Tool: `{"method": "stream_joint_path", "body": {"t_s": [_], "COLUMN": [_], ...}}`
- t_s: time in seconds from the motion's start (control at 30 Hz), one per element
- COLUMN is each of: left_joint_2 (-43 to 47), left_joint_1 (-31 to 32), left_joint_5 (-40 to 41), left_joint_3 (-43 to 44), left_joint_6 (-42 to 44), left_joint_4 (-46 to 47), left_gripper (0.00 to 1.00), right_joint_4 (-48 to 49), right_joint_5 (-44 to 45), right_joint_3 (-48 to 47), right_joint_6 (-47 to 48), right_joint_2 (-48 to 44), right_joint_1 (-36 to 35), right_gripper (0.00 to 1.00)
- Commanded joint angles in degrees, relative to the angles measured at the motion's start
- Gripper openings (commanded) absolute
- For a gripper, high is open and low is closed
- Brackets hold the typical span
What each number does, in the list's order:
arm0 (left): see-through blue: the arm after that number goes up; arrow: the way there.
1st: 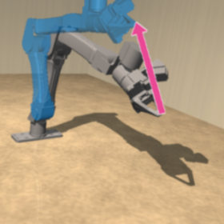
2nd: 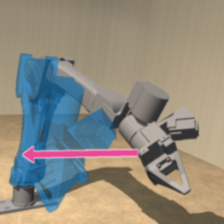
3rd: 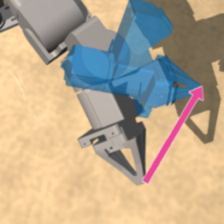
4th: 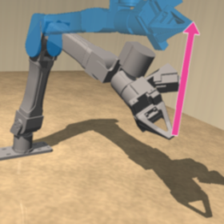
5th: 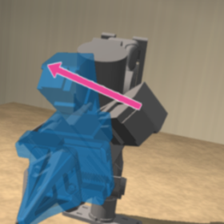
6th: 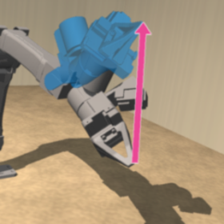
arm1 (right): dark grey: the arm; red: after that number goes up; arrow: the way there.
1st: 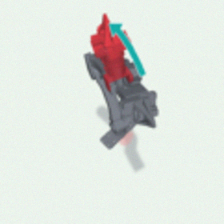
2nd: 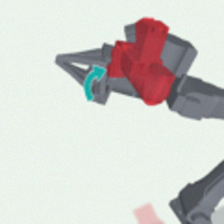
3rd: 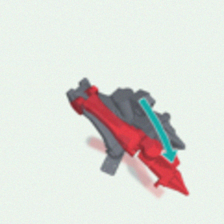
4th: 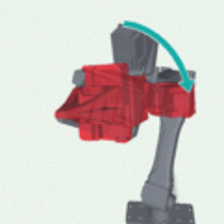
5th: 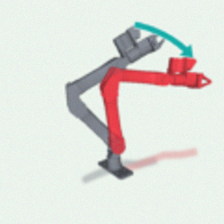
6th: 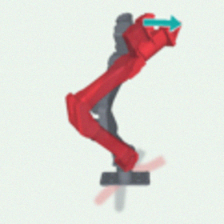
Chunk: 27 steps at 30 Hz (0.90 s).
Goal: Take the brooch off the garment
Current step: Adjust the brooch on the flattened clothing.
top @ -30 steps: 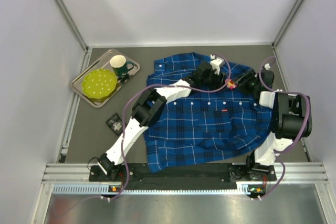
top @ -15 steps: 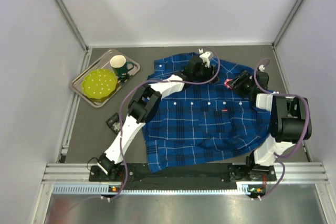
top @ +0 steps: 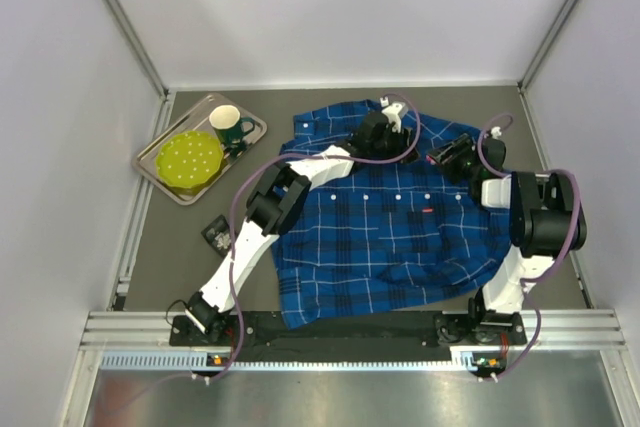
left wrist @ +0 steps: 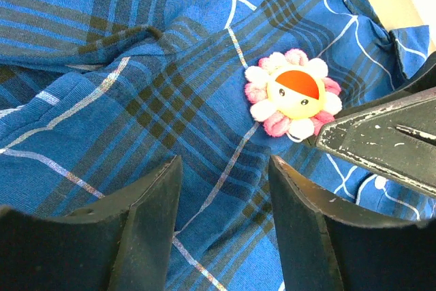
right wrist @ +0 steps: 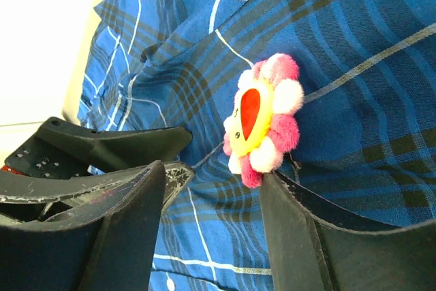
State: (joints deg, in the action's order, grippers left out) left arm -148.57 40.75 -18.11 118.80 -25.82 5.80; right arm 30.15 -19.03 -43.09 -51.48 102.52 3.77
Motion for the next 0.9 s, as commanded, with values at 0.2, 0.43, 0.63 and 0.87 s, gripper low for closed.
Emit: {"method": "stream_joint_path", "body": {"t_s": [0.2,0.43,0.63,0.87], "left_joint_2": [0.3,-0.3,0.1,0.5], "left_joint_1": [0.1,0.1,0.4,0.6], "left_joint_5": [0.0,-5.0,-6.9,-7.5], "left_joint_3": [1.6,1.7,1.2,1.5], "left_joint_6": [-0.7,-1.2,1.3,2.5], "left_joint_4": [1.1,4.5,6.0,6.4], "left_gripper": [0.60,0.56,0.55,0.56], "right_joint_4": [18.0,32.1,41.4,28.3], "right_joint_5": [7.2,4.9,3.5,3.2], "right_joint_3": [6.2,9.5,10.7,10.8], "right_joint_6": [-10.4,-17.1,-21.8,-15.1], "right_joint_2": [-2.1,1.6,5.5,0.1], "right_joint_1": [-0.7,-0.4,0.9,1.2], "right_gripper": [0.57,0.57,0.57,0.57]}}
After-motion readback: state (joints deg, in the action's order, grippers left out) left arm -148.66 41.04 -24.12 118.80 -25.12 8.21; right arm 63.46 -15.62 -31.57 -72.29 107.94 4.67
